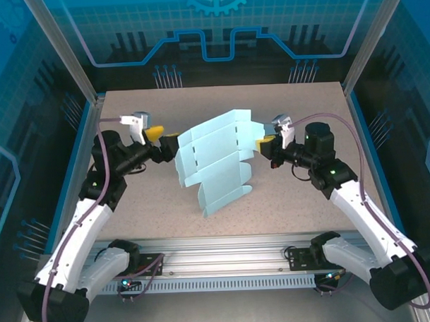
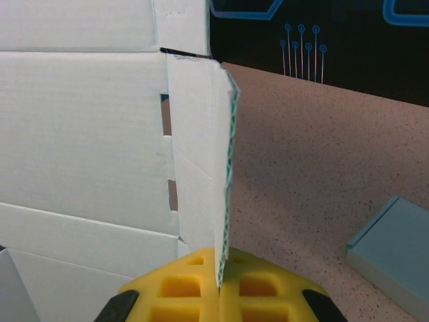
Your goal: Fold the paper box
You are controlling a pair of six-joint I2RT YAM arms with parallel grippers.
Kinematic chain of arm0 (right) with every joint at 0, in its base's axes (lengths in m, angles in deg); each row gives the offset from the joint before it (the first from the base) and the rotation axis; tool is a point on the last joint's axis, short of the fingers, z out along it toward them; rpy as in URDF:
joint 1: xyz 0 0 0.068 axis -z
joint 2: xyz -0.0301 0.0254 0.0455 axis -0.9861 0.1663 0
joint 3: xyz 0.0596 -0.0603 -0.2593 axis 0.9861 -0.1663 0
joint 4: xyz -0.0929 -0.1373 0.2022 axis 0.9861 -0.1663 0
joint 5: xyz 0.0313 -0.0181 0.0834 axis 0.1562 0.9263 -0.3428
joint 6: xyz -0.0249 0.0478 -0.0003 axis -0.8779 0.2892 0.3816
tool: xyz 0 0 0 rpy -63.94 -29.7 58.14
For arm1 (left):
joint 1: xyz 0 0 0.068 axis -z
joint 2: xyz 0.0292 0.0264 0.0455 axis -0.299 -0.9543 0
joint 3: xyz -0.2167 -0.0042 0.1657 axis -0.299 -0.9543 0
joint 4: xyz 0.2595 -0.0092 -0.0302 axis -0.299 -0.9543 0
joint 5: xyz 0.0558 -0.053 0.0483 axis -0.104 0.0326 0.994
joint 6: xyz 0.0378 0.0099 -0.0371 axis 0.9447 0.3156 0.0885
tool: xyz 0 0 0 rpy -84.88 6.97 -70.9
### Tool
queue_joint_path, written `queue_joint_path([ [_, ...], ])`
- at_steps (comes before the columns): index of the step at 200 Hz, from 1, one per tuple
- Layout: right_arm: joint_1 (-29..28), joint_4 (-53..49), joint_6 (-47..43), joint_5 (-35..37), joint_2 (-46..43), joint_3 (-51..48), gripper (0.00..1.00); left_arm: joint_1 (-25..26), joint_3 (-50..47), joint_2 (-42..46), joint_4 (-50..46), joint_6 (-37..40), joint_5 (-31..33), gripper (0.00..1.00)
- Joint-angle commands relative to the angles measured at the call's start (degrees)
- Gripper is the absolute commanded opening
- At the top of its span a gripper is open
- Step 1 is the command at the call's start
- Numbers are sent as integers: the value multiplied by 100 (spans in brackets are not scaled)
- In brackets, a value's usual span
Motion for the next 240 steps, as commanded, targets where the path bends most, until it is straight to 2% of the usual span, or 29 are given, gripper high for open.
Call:
queue_joint_path([
  [1,-153,56,-86,13,147,-112,0,-57,263,-204,-688,979,983,99],
  [43,-209,78,-303,-144,435,-123,0,-137,670,-922,-295,1569,978,99],
  [63,-225,227,-407,-228,553,-195,0,-326,1016,-1363,-299,1548,1226,99],
  [92,-243,478,-495,-294,620,-316,0,-470,1538,-1788,-500,1436,2073,99],
  [103,-261,567,-546,-321,621,-365,0,-495,1610,-1836,-454,1519,2046,99],
  [119,-294,675,-615,-362,611,-417,0,-505,1654,-1854,-390,1781,1581,99],
  [136,-376,705,-740,-383,585,-433,0,-522,1705,-1944,-442,2257,793,99],
  [148,-455,676,-845,-383,561,-414,0,-523,1829,-2110,-701,2892,-26,99],
  [170,-558,662,-984,-346,519,-381,0,-532,2117,-2577,-1515,4555,-1514,99],
  [206,-579,566,-1060,-413,511,-281,0,-668,2857,-3429,-2588,5949,-2043,99],
  [240,-593,566,-1078,-380,588,-241,0,-716,3555,-3976,-3875,6901,-2472,99],
])
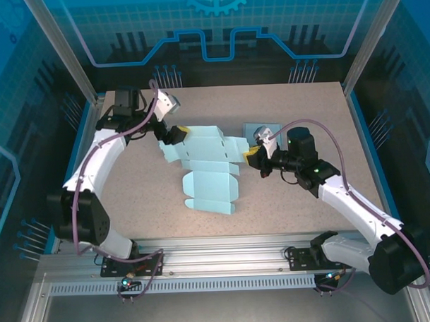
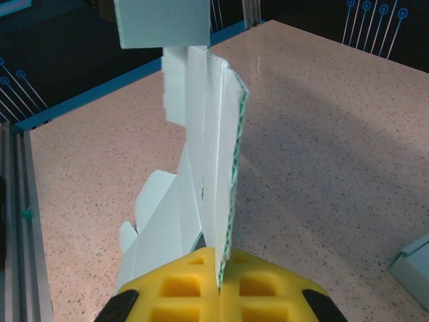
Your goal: Fold the paper box
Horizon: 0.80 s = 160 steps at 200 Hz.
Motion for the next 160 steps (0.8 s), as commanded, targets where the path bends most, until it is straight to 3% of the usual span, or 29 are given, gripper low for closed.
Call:
queue_joint_path([
  [1,-78,50,-132,-84,-10,170,0,-41,532,-210,-1295,1252,-786,99],
  [22,-82,62,-137,-75,75,190,0,-27,727,-395,-1818,1588,-970,99],
  [49,-77,88,-131,-78,166,240,0,33,819,-655,-1823,1557,-687,93],
  [94,-54,75,-57,222,285,282,0,240,1087,-952,-2212,1637,-248,55],
  [103,-41,74,-5,326,300,258,0,283,1045,-931,-2150,1600,-156,43],
  [146,92,156,314,853,228,9,0,614,403,-517,-1006,1162,408,8],
  [160,182,47,553,1192,171,-67,0,800,49,-307,-373,926,712,5],
])
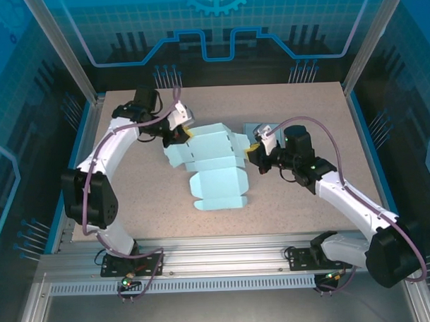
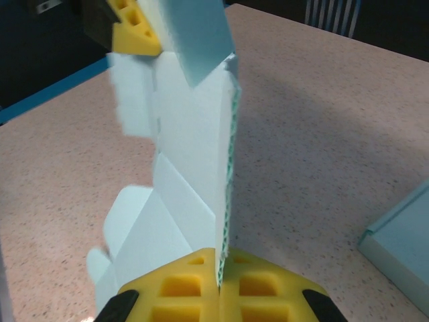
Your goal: Fold the paper box
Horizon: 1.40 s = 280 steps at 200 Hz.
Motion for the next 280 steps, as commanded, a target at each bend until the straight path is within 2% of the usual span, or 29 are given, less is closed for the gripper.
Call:
queue_joint_path([
  [1,157,20,395,563,-127,-140,0,266,-488,455,1058,-389,597,5],
  [32,502,-519,1136,1145,-349,-322,13,835,-1535,985,2632,-509,1338,4],
  [54,699,-1072,1658,1492,-651,-419,24,1268,-1863,1007,3006,-339,2056,1],
  [84,811,-1916,2188,1820,-1132,-451,53,1777,-2072,824,3394,-110,3018,0],
  [100,832,-2291,2380,2055,-1415,-463,60,1999,-2252,750,3853,23,3457,0],
  [134,954,-2726,2719,2125,-1973,-458,74,2314,-2168,526,3867,169,3776,0],
  [145,972,-2820,2842,2113,-2146,-497,88,2389,-2139,429,3839,116,3793,0],
  [165,982,-2840,3022,2028,-2502,-679,99,2513,-2131,260,3761,68,3768,0],
  [193,987,-3045,3173,1914,-2906,-805,100,2655,-2028,18,3575,112,3823,1],
  [238,988,-3022,3594,1541,-3336,-1008,100,2658,-2061,-148,3802,7,3832,2],
  [266,982,-2671,3871,1350,-3380,-1080,85,2662,-2094,-247,3937,48,3820,3],
  [280,982,-2535,3972,1275,-3181,-1021,82,2677,-2041,-322,3875,90,3815,3],
])
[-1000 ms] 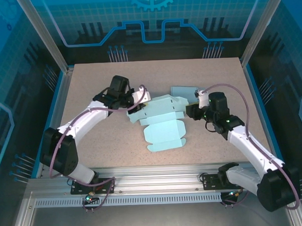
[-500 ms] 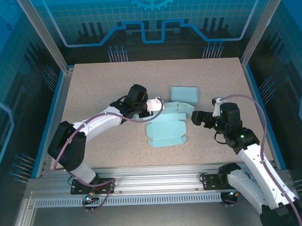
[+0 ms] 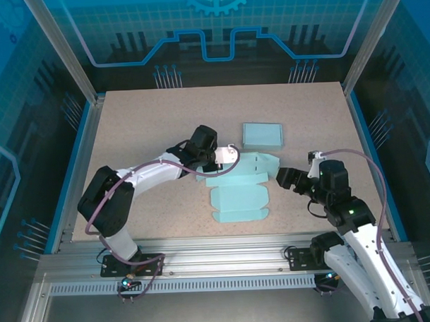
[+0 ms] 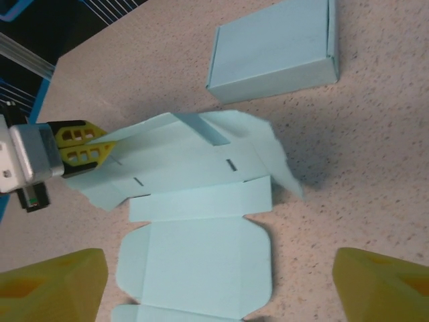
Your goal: Fold the paper box
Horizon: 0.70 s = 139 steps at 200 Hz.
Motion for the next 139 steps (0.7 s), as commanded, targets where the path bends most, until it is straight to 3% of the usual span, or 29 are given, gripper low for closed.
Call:
queue_joint_path([
  [1,62,330,345,-269,177,35,82,47,125,-205,54,83,39,3],
  [35,62,427,437,-650,1101,485,81,112,156,-261,69,80,63,3],
  [58,53,590,510,-732,1787,749,76,210,124,-299,146,43,117,4],
  [73,53,689,452,-818,2241,974,68,283,43,-332,310,92,233,4],
  [139,102,635,230,-446,3720,1870,64,510,-401,-302,1621,290,921,4],
])
